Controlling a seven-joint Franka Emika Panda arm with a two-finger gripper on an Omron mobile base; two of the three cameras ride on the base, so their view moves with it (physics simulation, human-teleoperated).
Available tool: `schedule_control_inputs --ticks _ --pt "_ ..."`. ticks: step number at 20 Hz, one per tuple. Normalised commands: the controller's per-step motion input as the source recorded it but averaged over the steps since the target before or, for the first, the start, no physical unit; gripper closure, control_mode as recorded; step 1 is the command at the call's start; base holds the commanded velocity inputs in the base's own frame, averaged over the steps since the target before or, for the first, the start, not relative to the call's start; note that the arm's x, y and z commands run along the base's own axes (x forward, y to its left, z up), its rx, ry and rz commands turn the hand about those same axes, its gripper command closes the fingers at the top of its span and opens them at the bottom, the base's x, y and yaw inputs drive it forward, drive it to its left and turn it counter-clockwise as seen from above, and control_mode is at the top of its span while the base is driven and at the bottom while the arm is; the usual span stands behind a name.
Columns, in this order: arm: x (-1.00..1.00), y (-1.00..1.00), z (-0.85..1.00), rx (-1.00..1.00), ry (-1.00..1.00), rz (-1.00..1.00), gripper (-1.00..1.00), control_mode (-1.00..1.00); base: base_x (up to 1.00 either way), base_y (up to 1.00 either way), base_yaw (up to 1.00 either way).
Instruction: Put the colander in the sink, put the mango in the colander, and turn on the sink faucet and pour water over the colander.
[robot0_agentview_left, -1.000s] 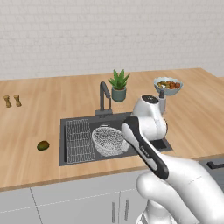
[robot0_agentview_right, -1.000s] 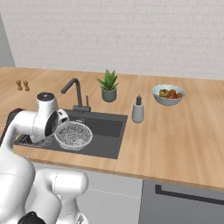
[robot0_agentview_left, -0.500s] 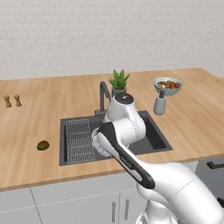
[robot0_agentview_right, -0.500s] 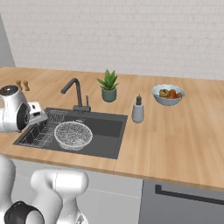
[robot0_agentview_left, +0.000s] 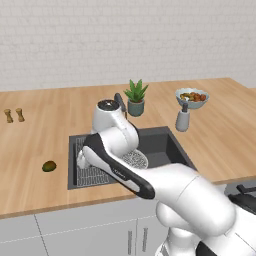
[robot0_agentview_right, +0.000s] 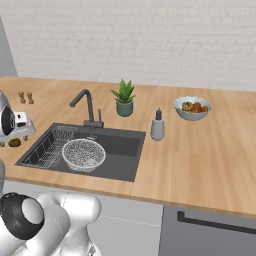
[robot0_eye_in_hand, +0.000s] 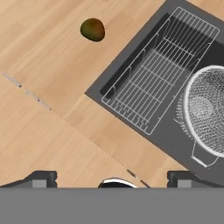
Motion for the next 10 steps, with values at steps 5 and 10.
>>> schedule_control_inputs --ticks 5,10 --pt "0.21 0.62 0.0 0.0 0.07 0.0 -1.0 -1.0 0.0 0.0 0.0" --pt "0.2 0.56 -0.06 -0.04 0.03 0.0 -1.0 -1.0 0.0 0.0 0.0"
